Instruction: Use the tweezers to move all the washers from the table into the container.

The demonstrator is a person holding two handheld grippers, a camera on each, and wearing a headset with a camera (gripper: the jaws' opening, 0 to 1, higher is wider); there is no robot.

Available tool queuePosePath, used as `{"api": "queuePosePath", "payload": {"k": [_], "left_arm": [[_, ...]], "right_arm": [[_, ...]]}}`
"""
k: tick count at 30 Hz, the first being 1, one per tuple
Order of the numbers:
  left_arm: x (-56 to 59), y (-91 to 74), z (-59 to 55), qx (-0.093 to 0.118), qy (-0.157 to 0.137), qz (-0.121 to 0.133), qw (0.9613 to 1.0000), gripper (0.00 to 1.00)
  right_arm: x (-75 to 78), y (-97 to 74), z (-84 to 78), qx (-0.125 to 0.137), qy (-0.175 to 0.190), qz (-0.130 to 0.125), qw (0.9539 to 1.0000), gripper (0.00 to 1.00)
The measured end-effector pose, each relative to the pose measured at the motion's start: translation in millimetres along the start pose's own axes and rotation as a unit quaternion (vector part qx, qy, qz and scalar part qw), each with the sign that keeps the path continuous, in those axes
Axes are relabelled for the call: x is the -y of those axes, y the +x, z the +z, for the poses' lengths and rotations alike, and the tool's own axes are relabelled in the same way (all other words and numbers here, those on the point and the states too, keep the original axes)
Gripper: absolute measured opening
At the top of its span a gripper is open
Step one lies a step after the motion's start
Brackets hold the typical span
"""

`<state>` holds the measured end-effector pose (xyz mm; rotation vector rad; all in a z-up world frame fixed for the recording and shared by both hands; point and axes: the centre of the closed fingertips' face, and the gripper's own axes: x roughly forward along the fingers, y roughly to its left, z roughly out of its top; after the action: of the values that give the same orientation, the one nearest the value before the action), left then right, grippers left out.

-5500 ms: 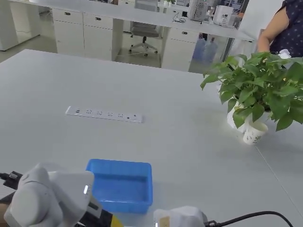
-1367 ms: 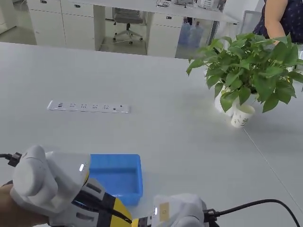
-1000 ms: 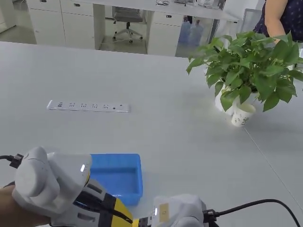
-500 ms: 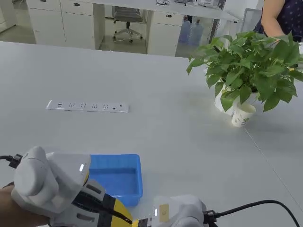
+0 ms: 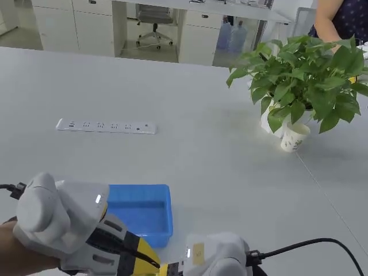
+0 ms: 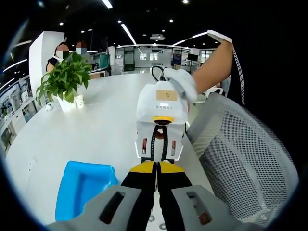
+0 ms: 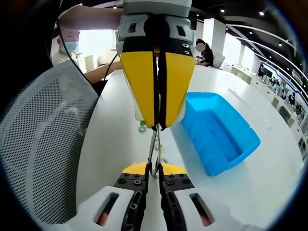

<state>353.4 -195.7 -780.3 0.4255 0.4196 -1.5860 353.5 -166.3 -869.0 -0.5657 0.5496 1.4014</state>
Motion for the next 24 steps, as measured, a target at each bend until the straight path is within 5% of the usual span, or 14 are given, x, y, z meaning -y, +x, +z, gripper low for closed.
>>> {"api": "queuePosePath", "payload": {"k": [24], "left_arm": [[-4.4, 0.1, -1.0, -0.004, -0.006, -0.007, 0.9999, 0.03]], "right_arm": [[1.6, 0.0, 0.2, -0.003, 0.006, -0.004, 1.0000, 0.11]]}}
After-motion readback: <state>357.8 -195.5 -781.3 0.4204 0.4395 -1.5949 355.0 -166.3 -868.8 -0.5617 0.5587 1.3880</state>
